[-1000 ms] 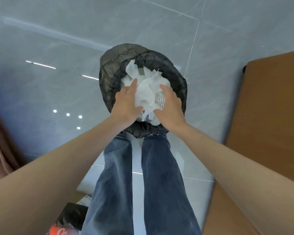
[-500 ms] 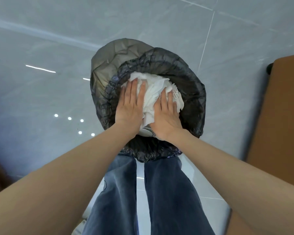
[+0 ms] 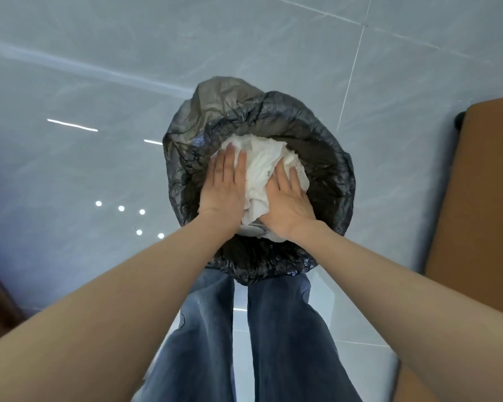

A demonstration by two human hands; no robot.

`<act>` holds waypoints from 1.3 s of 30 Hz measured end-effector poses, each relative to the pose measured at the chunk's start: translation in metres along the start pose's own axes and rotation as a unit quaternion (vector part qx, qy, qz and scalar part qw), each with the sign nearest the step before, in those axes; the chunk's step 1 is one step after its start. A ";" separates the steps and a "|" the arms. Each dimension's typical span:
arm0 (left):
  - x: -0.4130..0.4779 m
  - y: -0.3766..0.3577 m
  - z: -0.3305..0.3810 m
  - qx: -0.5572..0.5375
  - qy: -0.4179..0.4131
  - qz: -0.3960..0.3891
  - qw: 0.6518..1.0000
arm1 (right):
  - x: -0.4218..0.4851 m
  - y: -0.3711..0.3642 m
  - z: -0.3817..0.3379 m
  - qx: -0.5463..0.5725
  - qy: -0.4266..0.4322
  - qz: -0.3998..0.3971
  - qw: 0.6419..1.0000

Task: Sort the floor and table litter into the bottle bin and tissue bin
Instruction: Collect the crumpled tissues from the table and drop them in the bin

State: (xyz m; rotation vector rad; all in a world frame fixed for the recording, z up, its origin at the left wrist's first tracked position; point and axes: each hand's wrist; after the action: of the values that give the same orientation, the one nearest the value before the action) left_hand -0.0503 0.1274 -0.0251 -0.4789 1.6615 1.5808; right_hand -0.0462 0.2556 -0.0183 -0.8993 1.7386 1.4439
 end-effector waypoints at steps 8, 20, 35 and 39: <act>-0.096 0.079 0.006 -0.107 -0.014 -0.063 0.992 | -0.106 0.071 0.000 0.063 -0.017 0.041 0.997; -0.263 0.256 0.040 -0.321 0.039 0.007 0.946 | -0.307 0.192 -0.004 0.292 0.009 0.079 0.953; -0.421 0.390 0.087 -0.427 -0.045 0.108 0.897 | -0.527 0.261 0.060 0.441 -0.028 0.207 0.873; -0.434 0.411 0.101 -0.397 -0.121 0.080 0.906 | -0.568 0.249 0.057 0.481 -0.071 0.256 0.835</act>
State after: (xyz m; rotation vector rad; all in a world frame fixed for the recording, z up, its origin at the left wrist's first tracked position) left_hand -0.0505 0.1852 0.5789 -0.5220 0.8292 2.3191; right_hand 0.0412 0.3911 0.5832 0.2290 2.2970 0.6589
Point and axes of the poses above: each hand's wrist, its own x-axis towards the middle knuckle, its own y-axis out of the back of the hand, z = x × y, and after that the axes turned 5 degrees about -y, right-handed
